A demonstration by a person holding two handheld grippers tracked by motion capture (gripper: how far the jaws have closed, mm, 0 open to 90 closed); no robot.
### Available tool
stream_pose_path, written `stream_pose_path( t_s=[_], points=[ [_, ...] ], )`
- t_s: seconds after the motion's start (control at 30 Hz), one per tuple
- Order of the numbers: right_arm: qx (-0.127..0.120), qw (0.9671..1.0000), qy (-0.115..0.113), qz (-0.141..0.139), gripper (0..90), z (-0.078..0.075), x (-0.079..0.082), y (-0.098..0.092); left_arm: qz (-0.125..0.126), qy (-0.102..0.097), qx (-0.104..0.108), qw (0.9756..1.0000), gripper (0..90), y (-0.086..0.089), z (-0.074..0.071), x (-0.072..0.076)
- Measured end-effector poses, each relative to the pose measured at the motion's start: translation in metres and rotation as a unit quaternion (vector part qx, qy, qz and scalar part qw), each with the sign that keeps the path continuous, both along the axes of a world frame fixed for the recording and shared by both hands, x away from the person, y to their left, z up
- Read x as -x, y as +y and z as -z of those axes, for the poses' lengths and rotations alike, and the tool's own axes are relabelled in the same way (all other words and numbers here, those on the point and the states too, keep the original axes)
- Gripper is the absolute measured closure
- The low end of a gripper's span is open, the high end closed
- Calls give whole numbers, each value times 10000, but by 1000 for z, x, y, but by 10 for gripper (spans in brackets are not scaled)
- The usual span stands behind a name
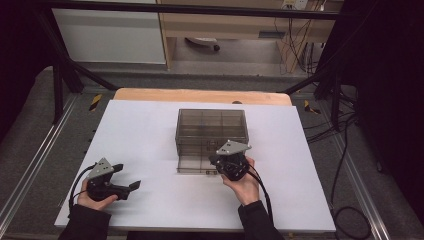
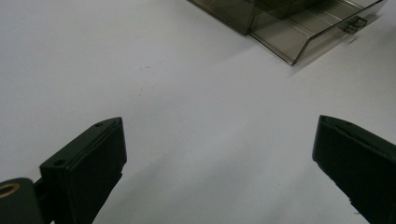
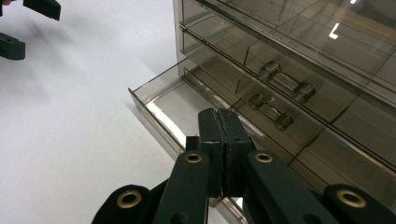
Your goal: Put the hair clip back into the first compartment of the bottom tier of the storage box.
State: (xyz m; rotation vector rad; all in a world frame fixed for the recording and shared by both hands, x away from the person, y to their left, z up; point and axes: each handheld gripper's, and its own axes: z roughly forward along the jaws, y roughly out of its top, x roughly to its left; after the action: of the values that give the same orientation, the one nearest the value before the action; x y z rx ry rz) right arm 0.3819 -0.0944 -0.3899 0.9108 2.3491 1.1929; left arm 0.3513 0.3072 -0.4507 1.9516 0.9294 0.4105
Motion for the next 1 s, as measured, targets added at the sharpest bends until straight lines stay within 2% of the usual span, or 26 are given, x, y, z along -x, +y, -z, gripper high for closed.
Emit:
stream_pose_path(
  t_s=[1.0],
  points=[
    [-45, 9999, 69, -124, 894, 6, -15, 33, -4, -1, 12, 10000, 21, 0, 0, 0]
  ],
)
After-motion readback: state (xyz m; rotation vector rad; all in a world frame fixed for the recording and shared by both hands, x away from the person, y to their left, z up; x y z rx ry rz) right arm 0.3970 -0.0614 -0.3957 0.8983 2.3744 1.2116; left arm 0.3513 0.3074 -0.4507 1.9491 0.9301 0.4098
